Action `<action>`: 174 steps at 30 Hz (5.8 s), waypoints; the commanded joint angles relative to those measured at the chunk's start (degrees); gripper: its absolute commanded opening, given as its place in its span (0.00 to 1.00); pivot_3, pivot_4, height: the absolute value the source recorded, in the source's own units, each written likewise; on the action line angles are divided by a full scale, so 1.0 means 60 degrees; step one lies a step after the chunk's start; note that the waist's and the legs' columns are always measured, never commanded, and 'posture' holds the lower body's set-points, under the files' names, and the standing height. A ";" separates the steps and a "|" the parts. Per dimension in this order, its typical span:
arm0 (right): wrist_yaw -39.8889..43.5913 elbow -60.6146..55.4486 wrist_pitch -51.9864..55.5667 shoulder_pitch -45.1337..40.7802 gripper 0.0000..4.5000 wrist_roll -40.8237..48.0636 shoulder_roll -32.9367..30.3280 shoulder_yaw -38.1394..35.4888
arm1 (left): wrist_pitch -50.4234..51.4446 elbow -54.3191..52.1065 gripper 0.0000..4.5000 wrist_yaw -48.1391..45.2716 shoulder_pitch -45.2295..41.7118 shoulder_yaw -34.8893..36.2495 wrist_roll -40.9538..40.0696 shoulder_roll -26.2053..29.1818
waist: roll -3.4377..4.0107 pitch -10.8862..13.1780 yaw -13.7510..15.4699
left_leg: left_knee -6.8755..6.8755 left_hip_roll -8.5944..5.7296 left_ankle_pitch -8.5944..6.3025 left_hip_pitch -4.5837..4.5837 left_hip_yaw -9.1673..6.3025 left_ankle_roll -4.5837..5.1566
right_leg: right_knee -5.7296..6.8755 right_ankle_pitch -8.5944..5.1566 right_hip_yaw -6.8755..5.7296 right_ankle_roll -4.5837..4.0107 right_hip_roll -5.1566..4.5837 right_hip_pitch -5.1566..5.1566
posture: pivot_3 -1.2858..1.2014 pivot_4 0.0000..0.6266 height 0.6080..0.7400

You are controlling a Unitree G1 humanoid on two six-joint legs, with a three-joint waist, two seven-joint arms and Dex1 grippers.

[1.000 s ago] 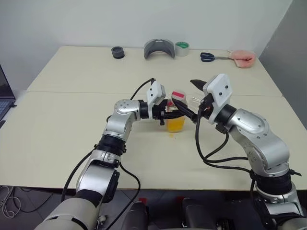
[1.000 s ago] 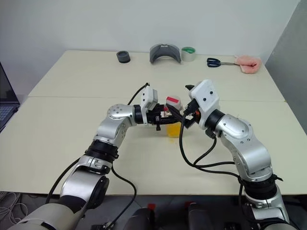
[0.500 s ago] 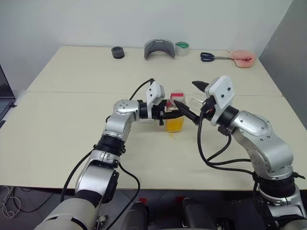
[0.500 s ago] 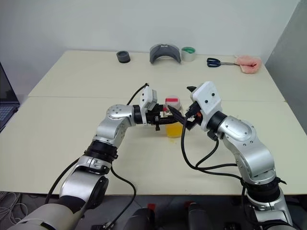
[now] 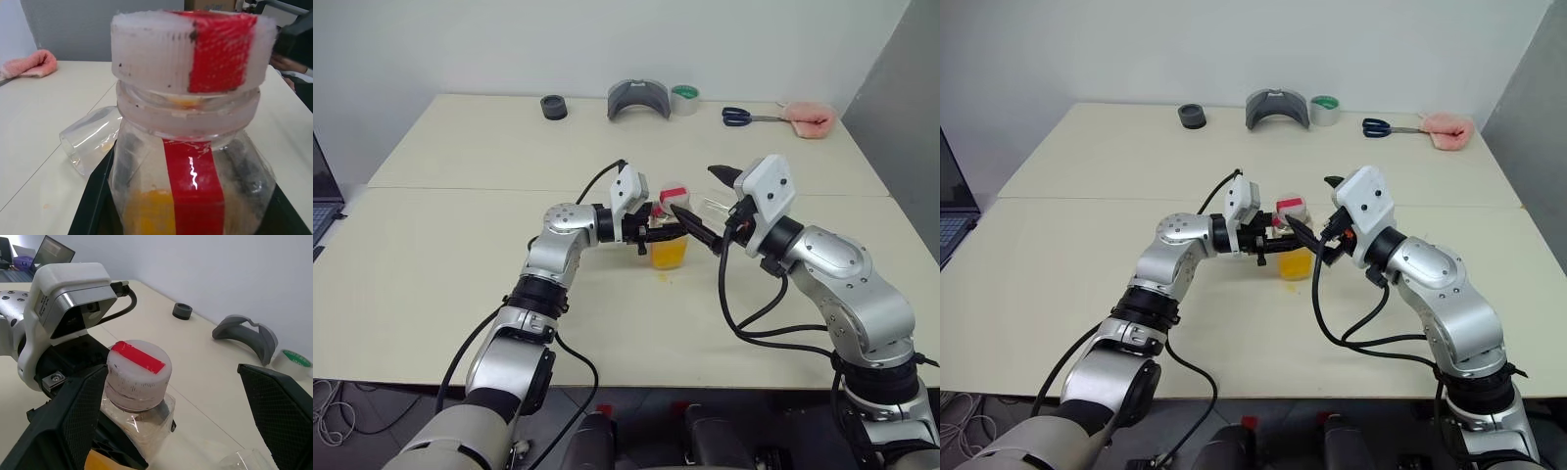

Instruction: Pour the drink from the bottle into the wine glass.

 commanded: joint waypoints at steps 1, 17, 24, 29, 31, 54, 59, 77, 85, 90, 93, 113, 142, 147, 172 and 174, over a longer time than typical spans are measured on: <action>-0.0099 -0.0106 0.0054 -0.0009 1.00 -0.0033 -0.0111 -0.0381 | -0.0161 -0.0407 0.38 -0.0111 -0.0141 0.0139 -0.0217 0.0020 | 0.0000 0.0000 0.0000 | 0.0000 0.0000 0.0000 0.0000 0.0000 0.0000 | 0.0000 0.0000 0.0000 0.0000 0.0000 0.0000 | 0.52 0.24 1.00; 0.0193 -0.0530 0.0331 -0.0041 1.00 0.0714 -0.0031 -0.0540 | -0.0160 -0.0390 0.38 -0.0084 -0.0201 0.0142 -0.0214 -0.0007 | 0.0000 0.0000 0.0000 | 0.0000 0.0000 0.0000 0.0000 0.0000 0.0000 | 0.0000 0.0000 0.0000 0.0000 0.0000 0.0000 | 0.52 0.24 1.00; 0.0617 -0.0883 0.0682 -0.0029 1.00 0.1579 -0.0185 -0.0820 | -0.0146 -0.0399 0.38 -0.0072 -0.0197 0.0172 -0.0240 -0.0025 | 0.0000 0.0000 0.0000 | 0.0000 0.0000 0.0000 0.0000 -0.0001 0.0000 | 0.0000 0.0000 -0.0001 0.0000 0.0000 0.0000 | 0.52 0.24 1.00; 0.0910 -0.1076 0.0780 0.0061 1.00 0.2088 -0.0493 -0.1043 | 0.0036 -0.0555 0.38 -0.0153 -0.0117 0.0164 -0.0330 -0.0007 | 0.0000 0.0000 0.0002 | 0.0000 0.0000 0.0000 0.0000 0.0000 0.0001 | 0.0000 0.0000 -0.0001 0.0000 0.0000 0.0000 | 0.52 0.24 1.00; 0.0967 -0.1119 0.0866 0.0107 1.00 0.2420 -0.0519 -0.1207 | 0.0090 -0.0602 0.38 -0.0152 -0.0104 0.0165 -0.0365 -0.0026 | 0.0000 0.0000 0.0002 | 0.0000 0.0001 0.0000 0.0000 -0.0001 0.0001 | 0.0000 0.0000 -0.0002 0.0000 0.0001 0.0000 | 0.52 0.24 1.00; 0.0859 0.0615 0.0167 -0.0723 1.00 0.1708 -0.0261 -0.0452 | 0.0257 -0.0897 0.38 -0.0230 -0.0046 0.0049 -0.0464 -0.0108 | 0.0000 0.0000 -0.0002 | 0.0000 0.0001 0.0000 0.0000 0.0001 0.0000 | 0.0000 0.0000 0.0001 0.0000 0.0000 0.0001 | 0.52 0.24 1.00; 0.0864 0.0890 0.0142 -0.0902 1.00 0.1733 -0.0093 -0.0447 | 0.0208 -0.0924 0.38 -0.0239 0.0004 0.0018 -0.0434 -0.0099 | 0.0000 0.0000 0.0000 | 0.0000 0.0000 0.0000 0.0000 0.0001 0.0000 | 0.0000 0.0000 0.0001 0.0000 0.0000 0.0001 | 0.52 0.24 1.00; 0.1059 0.0921 0.0324 -0.1058 0.41 0.1914 0.0023 -0.0393 | 0.0179 -0.0984 0.38 -0.0210 0.0099 -0.0029 -0.0394 -0.0110 | 0.0000 0.0000 0.0001 | 0.0001 0.0001 0.0000 0.0000 0.0000 0.0000 | 0.0000 0.0000 0.0000 0.0000 -0.0001 0.0000 | 0.52 0.24 1.00; 0.1207 0.0724 -0.1238 -0.0928 0.40 0.0846 -0.0172 -0.0038 | 0.0207 -0.1008 0.38 -0.0169 0.0119 -0.0031 -0.0396 -0.0117 | 0.0000 0.0000 -0.0002 | 0.0000 0.0001 0.0000 0.0001 0.0001 0.0000 | 0.0000 0.0000 0.0000 0.0000 0.0000 -0.0001 | 0.52 0.24 1.00; 0.0881 0.0637 -0.1179 -0.0538 0.39 0.1521 0.0464 -0.0644 | 0.0221 -0.1022 0.38 -0.0141 0.0149 -0.0025 -0.0397 -0.0116 | 0.0000 0.0000 -0.0002 | 0.0001 0.0002 0.0000 0.0000 -0.0001 0.0000 | 0.0001 0.0000 -0.0001 0.0000 0.0000 -0.0001 | 0.52 0.24 1.00; 0.0634 0.0483 -0.0700 -0.0325 0.39 0.2147 0.0649 -0.1199 | 0.0221 -0.1046 0.38 -0.0115 0.0178 -0.0016 -0.0396 -0.0110 | 0.0000 0.0000 0.0013 | 0.0001 0.0002 0.0000 -0.0001 -0.0001 -0.0001 | 0.0001 0.0001 0.0001 -0.0001 -0.0001 0.0000 | 0.52 0.24 1.00; -0.0702 0.1240 -0.2004 0.5713 0.60 0.0016 0.0308 -0.2618 | 0.0787 -0.1589 0.38 0.0984 0.0344 0.0823 -0.0624 0.0710 | 0.0006 0.0000 -0.0048 | -0.0004 0.0011 -0.0004 0.0038 0.0014 0.0007 | 0.0002 0.0001 0.0020 0.0005 0.0015 0.0029 | 0.52 0.24 1.00; 0.1213 0.3486 -0.1308 -0.1687 1.00 -0.0133 0.1897 0.2162 | 0.1376 -0.0820 0.38 0.6825 0.1091 0.3642 -0.0031 0.2373 | -0.0002 0.0001 -0.0002 | 0.0005 -0.0005 0.0016 0.0013 -0.0014 -0.0030 | -0.0013 0.0005 -0.0009 0.0006 -0.0022 0.0016 | 0.52 0.24 1.00; 0.1473 0.3760 -0.1448 -0.1744 1.00 -0.0389 0.2081 0.2241 | 0.1087 -0.0397 0.38 0.6893 0.1224 0.3604 0.0125 0.2565 | -0.0002 0.0001 0.0023 | 0.0004 -0.0008 0.0017 0.0002 -0.0009 -0.0032 | -0.0008 0.0006 -0.0006 0.0005 -0.0023 -0.0002 | 0.52 0.24 1.00; 0.1563 0.3505 -0.1395 -0.1252 1.00 -0.0686 0.2344 0.2160 | 0.0505 -0.0697 0.99 0.7128 0.2467 0.3512 0.0054 0.2107 | -0.0001 0.0001 0.0001 | 0.0002 0.0002 0.0000 0.0004 -0.0003 0.0000 | 0.0017 0.0009 0.0006 0.0000 -0.0014 -0.0021 | 0.52 0.24 1.00; 0.1568 0.3501 -0.1461 -0.1075 1.00 -0.0723 0.2324 0.2181 | 0.0482 -0.0927 0.99 0.7177 0.2691 0.3518 0.0043 0.2047 | -0.0002 0.0000 0.0004 | 0.0001 0.0002 -0.0001 0.0005 -0.0004 0.0000 | 0.0018 0.0009 0.0007 0.0000 -0.0014 -0.0021 | 0.52 0.24 1.00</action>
